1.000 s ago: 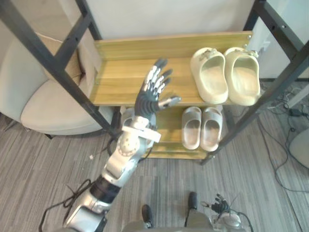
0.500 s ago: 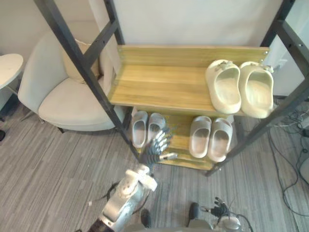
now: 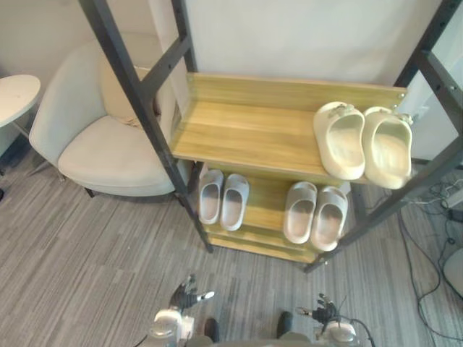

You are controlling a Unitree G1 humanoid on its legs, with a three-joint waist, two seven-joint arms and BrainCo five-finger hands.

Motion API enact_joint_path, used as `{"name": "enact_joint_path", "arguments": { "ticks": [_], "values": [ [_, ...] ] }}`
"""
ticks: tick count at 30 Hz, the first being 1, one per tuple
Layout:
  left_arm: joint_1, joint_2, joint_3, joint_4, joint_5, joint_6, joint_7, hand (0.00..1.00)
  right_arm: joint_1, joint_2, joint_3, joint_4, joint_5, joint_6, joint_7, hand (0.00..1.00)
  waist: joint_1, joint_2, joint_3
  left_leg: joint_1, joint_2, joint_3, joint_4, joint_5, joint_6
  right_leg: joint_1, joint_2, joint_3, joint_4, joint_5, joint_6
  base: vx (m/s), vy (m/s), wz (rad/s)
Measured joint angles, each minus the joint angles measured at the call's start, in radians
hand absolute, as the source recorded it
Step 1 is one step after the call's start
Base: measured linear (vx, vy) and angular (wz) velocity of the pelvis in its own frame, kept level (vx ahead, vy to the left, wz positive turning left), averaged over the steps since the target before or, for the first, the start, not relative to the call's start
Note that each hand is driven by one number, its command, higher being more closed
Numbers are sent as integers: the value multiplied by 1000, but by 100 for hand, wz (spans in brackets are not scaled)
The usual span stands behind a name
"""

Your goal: Organize the slippers on the shoe rack

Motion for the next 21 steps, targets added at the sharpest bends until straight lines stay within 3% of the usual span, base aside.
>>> {"name": "enact_joint_path", "arguments": {
  "ticks": [4, 14, 18, 21],
  "values": [
    [-5, -9, 48, 73, 28, 2, 29, 0, -5, 31, -37, 10, -1, 9, -2, 0, 11, -11, 0, 4, 6, 10, -6, -6, -10, -5, 8, 20, 0, -9, 2, -5, -6, -7],
    [-22, -46, 128, 133, 43, 10, 66, 0, -23, 29, -77, 45, -2, 21, -4, 0, 21, -9, 2, 18, 16, 38, 7, -35, -13, -18, 18, 46, 36, -47, 6, 46, -6, -11],
    [-40, -49, 124, 136, 60, 12, 67, 0, -46, 18, -76, 43, -2, 31, -4, 0, 21, -13, 22, -31, -19, -16, 123, -91, 6, -167, -97, 68, 454, -217, 11, 50, 42, 39],
    [-47, -46, 118, 125, 77, 14, 72, 0, -64, 19, -70, 43, -2, 31, -6, 0, 23, -16, 39, -33, -48, -133, 138, -86, 8, -185, -111, 187, 604, -239, -13, 80, 3, 113]
  ]
}}
